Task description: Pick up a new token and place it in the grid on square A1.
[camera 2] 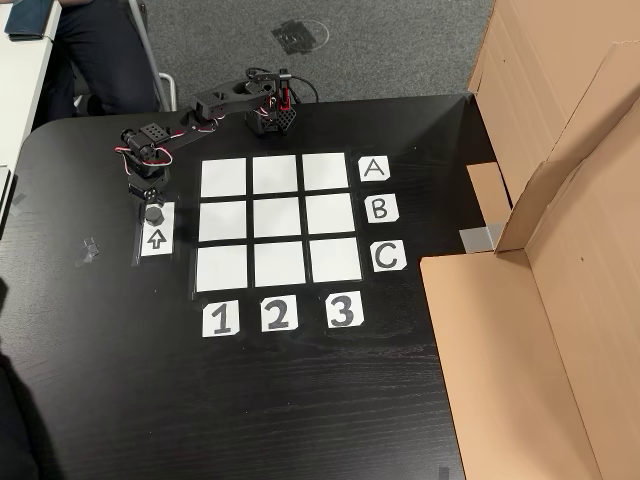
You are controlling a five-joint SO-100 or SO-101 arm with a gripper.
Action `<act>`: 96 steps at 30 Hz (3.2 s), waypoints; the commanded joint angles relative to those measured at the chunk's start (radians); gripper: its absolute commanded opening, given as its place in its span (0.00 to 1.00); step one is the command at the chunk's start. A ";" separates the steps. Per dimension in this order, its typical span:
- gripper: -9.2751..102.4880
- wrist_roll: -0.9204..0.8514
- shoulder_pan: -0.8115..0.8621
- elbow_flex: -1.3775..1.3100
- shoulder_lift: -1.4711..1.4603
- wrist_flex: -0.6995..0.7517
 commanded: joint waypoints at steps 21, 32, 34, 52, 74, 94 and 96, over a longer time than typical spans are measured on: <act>0.30 -0.029 -0.025 -0.049 -0.005 -0.006; 0.27 -0.034 -0.026 -0.049 -0.008 -0.006; 0.26 -0.035 -0.026 -0.049 -0.008 -0.005; 0.14 -0.038 -0.025 -0.058 -0.006 0.005; 0.14 0.029 -0.146 0.181 0.334 0.038; 0.15 -0.037 -0.408 1.091 1.039 0.002; 0.15 -0.064 -0.410 1.207 1.137 -0.017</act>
